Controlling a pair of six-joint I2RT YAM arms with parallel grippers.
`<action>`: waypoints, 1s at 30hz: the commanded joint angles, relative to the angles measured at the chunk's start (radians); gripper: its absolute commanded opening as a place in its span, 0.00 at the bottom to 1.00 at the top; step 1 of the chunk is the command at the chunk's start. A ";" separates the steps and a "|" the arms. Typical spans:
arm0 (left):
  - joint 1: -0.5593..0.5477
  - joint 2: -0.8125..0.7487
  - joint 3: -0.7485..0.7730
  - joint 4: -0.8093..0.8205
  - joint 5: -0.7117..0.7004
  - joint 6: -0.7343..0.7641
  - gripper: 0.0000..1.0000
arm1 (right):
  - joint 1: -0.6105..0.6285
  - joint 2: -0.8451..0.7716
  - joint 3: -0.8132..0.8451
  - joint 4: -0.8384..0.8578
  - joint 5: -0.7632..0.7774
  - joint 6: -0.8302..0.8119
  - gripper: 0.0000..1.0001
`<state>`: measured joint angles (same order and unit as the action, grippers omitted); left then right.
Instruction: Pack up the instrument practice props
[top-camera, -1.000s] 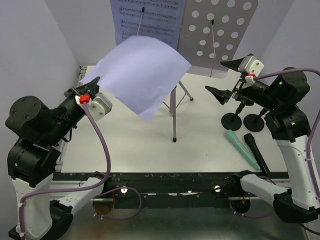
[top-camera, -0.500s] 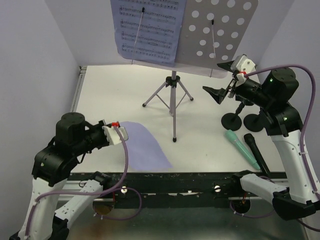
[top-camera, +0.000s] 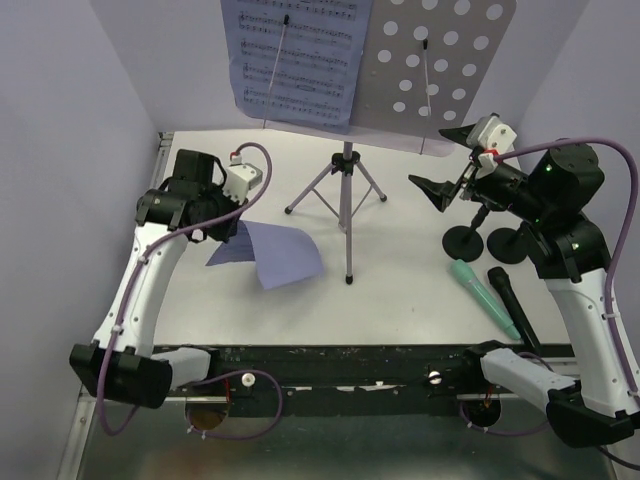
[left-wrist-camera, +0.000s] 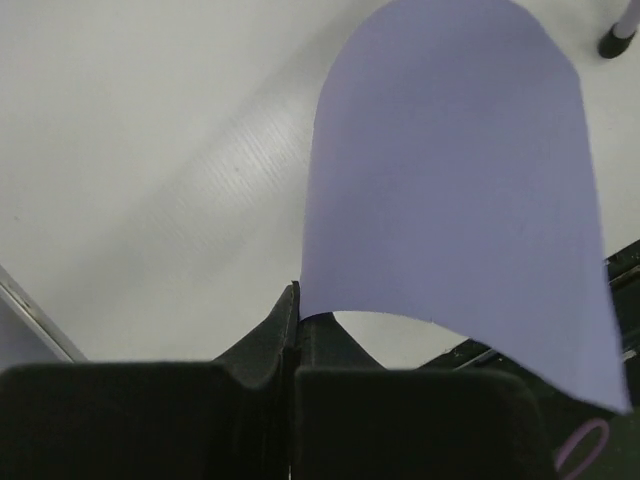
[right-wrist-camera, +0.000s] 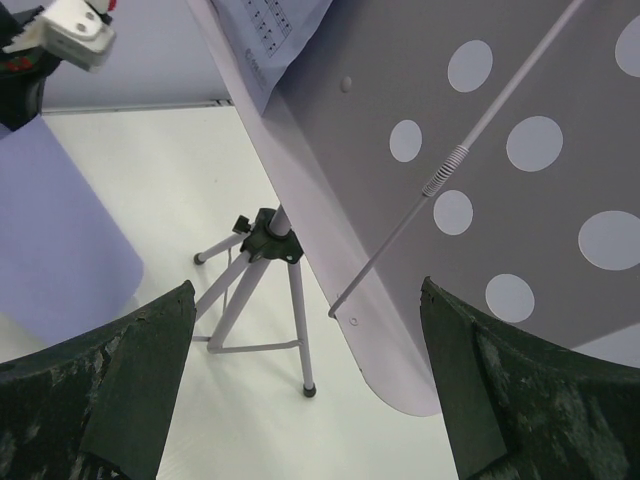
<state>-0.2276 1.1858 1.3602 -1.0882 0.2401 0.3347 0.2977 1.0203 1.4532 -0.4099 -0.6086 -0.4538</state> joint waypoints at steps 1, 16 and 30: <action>0.173 0.148 0.034 -0.098 0.051 -0.071 0.00 | -0.003 -0.003 0.025 0.010 0.012 0.010 0.99; 0.544 0.515 0.057 -0.093 -0.048 0.188 0.00 | -0.003 -0.026 0.010 -0.012 0.030 -0.003 0.99; 0.574 0.483 -0.242 0.140 -0.464 0.251 0.00 | -0.002 0.026 0.090 -0.020 0.023 0.012 0.99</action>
<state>0.3199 1.7035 1.2438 -1.0698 -0.0010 0.5575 0.2977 1.0431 1.5047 -0.4149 -0.5938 -0.4461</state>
